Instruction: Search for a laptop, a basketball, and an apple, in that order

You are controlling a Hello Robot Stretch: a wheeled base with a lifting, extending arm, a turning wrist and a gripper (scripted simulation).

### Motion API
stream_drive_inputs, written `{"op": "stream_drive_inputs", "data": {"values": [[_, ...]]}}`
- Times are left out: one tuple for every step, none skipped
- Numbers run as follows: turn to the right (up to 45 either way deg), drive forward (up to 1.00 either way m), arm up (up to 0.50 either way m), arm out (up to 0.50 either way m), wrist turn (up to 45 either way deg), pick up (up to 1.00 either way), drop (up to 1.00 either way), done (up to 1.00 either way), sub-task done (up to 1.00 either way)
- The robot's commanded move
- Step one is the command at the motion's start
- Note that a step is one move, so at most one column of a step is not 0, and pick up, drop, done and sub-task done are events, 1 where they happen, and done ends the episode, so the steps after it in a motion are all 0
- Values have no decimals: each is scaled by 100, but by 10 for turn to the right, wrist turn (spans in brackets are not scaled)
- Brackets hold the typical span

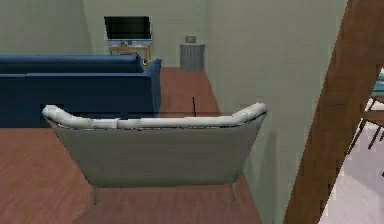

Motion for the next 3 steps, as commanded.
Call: {"op": "stream_drive_inputs", "data": {"values": [[0, 55, 0, 0, 0, 0, 0, 0, 0], [0, 0, 0, 0, 0, 0, 0, 0, 100], [-450, 0, 0, 0, 0, 0, 0, 0, 0]]}}
